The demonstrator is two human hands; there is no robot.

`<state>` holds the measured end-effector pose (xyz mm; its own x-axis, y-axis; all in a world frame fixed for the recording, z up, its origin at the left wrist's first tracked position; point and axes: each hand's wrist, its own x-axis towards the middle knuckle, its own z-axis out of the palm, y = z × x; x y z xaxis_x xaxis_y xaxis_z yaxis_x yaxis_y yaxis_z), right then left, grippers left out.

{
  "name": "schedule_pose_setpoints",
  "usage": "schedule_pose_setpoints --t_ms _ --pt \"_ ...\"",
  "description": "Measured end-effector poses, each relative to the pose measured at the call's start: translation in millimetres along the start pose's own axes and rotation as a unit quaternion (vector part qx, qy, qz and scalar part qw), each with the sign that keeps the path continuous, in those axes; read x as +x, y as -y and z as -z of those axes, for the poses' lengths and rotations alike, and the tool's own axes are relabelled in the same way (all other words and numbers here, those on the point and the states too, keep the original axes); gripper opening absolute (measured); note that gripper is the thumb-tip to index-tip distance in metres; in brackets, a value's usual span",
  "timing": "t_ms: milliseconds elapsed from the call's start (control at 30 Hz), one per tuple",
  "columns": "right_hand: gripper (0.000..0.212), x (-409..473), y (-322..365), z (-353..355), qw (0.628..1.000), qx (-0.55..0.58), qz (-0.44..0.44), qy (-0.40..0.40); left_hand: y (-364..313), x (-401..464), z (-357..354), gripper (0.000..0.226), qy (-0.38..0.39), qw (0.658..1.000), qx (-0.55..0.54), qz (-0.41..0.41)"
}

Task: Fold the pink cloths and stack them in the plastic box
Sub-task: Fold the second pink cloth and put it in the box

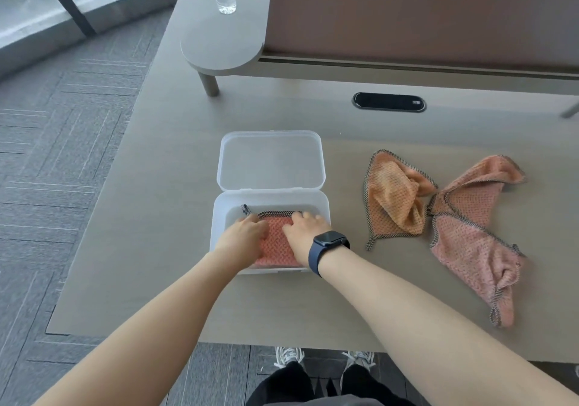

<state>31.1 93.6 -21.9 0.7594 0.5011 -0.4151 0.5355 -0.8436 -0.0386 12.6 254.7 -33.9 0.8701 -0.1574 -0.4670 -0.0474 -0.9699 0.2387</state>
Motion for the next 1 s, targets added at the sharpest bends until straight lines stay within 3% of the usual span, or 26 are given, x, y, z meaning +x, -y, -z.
schedule_pose_setpoints --t_ms 100,200,267,400,500,700,867,1000 --pt "0.013 -4.8 -4.7 8.2 0.99 0.096 -0.004 -0.101 -3.0 -1.2 4.2 0.023 -0.041 0.999 -0.018 0.002" --pt "0.004 -23.2 -28.2 22.6 0.946 0.187 -0.04 -0.261 -27.6 -0.1 22.0 0.015 -0.149 0.985 -0.087 -0.026" --pt "0.005 -40.3 -58.5 26.4 0.917 0.223 -0.076 -0.322 -57.9 2.2 36.1 0.011 -0.197 0.971 -0.111 -0.078" --pt "0.007 -72.0 -133.8 10.4 0.913 0.244 -0.174 -0.277 -125.1 12.9 44.3 0.01 -0.193 0.958 -0.11 -0.18" --pt "0.009 -93.0 -181.6 -15.4 0.923 0.233 -0.202 -0.231 -164.1 28.6 25.2 0.013 -0.154 0.963 -0.071 -0.208" --pt "0.023 -111.9 -242.0 -58.3 0.932 0.231 -0.208 -0.184 -206.4 59.0 -28.2 0.018 -0.084 0.985 -0.045 -0.143" --pt "0.04 -101.3 -266.2 -70.0 0.952 0.195 -0.145 -0.186 -219.2 70.6 -53.4 0.017 -0.077 0.991 0.005 -0.108" --pt "0.041 -90.1 -277.8 -75.0 0.97 0.154 -0.095 -0.165 -224.8 77.2 -55.4 0.015 -0.096 0.991 0.019 -0.088"
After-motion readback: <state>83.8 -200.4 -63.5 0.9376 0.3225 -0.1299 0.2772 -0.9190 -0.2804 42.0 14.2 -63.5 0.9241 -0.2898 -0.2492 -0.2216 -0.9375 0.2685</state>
